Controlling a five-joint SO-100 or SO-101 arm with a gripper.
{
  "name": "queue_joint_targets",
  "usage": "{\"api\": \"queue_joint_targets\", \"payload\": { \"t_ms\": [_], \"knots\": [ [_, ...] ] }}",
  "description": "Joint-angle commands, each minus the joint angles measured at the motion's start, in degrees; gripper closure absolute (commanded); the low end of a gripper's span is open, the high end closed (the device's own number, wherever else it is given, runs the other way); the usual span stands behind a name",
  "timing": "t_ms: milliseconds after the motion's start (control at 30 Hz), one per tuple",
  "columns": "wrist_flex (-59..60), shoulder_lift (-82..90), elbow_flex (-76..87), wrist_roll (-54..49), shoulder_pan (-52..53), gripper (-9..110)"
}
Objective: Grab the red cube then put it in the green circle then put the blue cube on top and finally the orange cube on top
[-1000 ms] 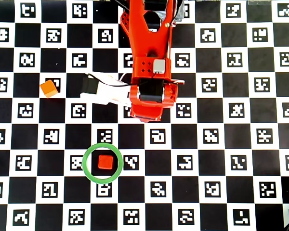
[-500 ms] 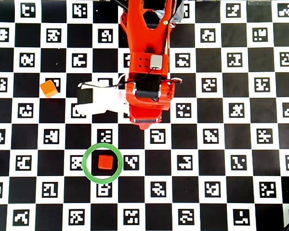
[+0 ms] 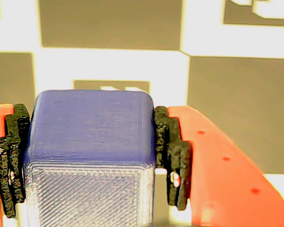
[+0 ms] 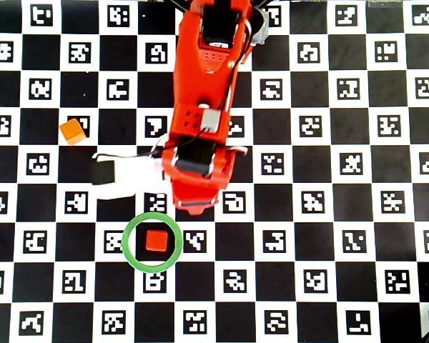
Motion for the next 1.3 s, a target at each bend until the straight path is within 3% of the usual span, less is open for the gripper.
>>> {"api": "queue_joint_targets", "payload": {
  "t_ms": [0, 400, 1267],
  "knots": [
    [4.04, -1.32, -11.25, -0.35, 1.23, 101],
    [3.6, -10.2, -20.48, -2.72, 3.34, 101],
    [-5.71, -19.07, -24.52, -2.55, 7.56, 101]
  ]
}}
